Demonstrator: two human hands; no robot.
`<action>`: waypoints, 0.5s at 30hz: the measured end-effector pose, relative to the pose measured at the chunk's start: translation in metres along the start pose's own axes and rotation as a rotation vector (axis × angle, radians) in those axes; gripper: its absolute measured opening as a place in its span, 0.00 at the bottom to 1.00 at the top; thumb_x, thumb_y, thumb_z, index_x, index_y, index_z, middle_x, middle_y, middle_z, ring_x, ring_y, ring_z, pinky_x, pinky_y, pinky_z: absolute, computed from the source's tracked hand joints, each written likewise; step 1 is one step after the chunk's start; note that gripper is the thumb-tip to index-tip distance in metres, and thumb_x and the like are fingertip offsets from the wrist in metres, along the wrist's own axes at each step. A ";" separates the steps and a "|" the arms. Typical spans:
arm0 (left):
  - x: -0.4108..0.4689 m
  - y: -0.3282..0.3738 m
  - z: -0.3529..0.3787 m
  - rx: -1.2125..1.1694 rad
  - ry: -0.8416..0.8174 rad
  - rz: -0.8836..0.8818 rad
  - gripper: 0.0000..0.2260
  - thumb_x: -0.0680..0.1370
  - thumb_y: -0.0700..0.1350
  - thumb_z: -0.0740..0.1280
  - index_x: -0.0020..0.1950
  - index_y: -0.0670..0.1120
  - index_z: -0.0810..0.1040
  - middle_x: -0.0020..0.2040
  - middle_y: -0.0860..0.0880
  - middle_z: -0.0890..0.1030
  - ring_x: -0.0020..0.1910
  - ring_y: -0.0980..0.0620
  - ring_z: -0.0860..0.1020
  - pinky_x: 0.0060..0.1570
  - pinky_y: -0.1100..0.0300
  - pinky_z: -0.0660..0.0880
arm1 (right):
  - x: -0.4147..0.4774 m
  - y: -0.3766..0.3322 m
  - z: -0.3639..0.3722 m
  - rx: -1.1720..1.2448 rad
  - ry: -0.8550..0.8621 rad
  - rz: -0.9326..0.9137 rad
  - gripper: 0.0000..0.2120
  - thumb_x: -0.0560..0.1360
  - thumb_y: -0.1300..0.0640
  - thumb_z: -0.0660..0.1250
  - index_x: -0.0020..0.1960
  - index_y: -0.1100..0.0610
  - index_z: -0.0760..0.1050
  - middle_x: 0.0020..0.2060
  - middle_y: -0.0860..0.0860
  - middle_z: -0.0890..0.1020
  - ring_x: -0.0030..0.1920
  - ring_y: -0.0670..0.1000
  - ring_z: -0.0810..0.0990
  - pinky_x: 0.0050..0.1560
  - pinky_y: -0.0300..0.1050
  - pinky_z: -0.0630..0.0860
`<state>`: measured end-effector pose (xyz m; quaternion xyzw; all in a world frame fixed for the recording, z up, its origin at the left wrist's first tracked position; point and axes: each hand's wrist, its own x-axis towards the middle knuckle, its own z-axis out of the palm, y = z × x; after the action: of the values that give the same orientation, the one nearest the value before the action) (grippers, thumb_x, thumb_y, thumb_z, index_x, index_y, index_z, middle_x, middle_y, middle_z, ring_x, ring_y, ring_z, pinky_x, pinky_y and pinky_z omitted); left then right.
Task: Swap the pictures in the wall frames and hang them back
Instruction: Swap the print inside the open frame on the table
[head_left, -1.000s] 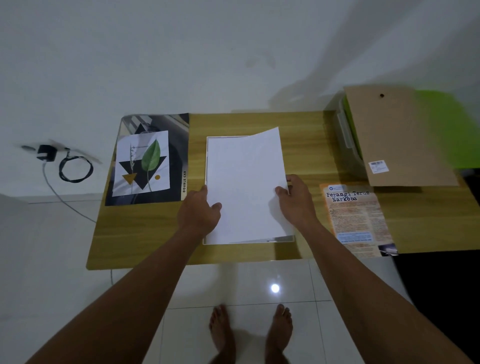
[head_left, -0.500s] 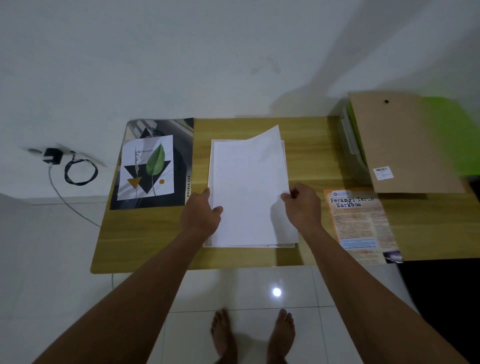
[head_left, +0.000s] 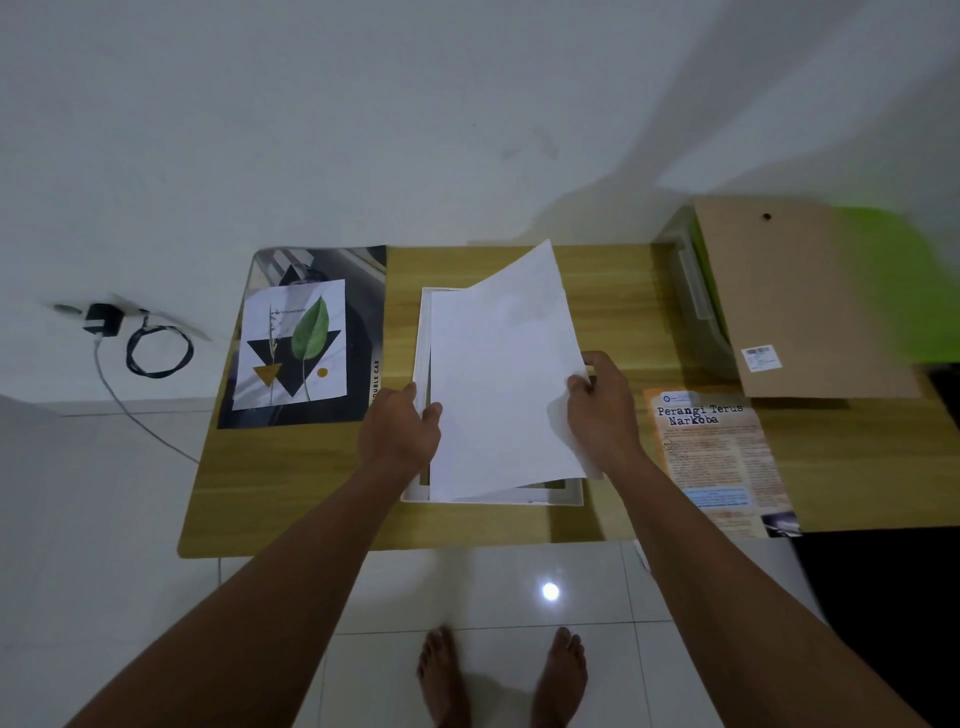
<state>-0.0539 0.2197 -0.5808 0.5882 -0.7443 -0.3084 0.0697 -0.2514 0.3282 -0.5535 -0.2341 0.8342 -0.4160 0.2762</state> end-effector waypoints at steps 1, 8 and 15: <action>0.000 0.001 -0.001 -0.013 0.005 0.004 0.24 0.80 0.53 0.64 0.72 0.43 0.71 0.66 0.42 0.75 0.65 0.42 0.73 0.63 0.49 0.72 | 0.001 0.001 -0.001 0.059 -0.012 0.025 0.12 0.80 0.63 0.59 0.60 0.54 0.74 0.51 0.50 0.81 0.50 0.52 0.79 0.46 0.43 0.71; 0.002 0.015 -0.011 -0.175 0.000 -0.037 0.18 0.80 0.50 0.65 0.67 0.44 0.75 0.66 0.44 0.77 0.64 0.45 0.76 0.63 0.51 0.73 | -0.001 -0.002 -0.008 0.259 -0.008 0.118 0.11 0.80 0.62 0.60 0.59 0.53 0.75 0.51 0.50 0.82 0.50 0.51 0.81 0.52 0.47 0.77; 0.008 0.020 -0.013 -0.179 -0.102 -0.080 0.16 0.79 0.51 0.64 0.63 0.46 0.79 0.61 0.47 0.81 0.55 0.47 0.81 0.60 0.51 0.76 | -0.003 -0.008 -0.017 0.308 0.066 0.138 0.12 0.79 0.62 0.61 0.59 0.54 0.77 0.51 0.49 0.82 0.48 0.47 0.80 0.44 0.42 0.75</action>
<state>-0.0665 0.2097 -0.5613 0.5926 -0.6922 -0.4057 0.0718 -0.2588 0.3351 -0.5379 -0.1173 0.7833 -0.5264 0.3091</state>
